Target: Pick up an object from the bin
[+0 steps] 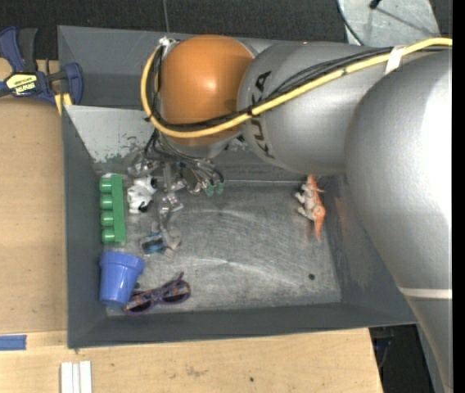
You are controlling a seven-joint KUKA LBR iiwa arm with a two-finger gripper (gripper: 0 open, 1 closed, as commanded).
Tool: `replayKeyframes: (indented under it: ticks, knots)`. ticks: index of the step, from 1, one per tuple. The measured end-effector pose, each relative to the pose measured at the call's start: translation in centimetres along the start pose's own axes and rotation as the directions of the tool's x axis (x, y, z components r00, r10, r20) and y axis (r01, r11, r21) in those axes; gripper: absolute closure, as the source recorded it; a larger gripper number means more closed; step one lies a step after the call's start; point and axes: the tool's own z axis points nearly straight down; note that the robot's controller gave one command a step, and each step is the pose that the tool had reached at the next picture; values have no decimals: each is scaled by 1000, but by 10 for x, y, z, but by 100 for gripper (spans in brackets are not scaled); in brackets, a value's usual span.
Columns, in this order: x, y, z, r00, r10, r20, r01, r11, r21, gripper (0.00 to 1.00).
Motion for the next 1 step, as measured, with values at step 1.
replayKeyframes:
  ticks: [1]
  knots:
    - [0,-21,45,988,-155,17,155,988,-1,0]
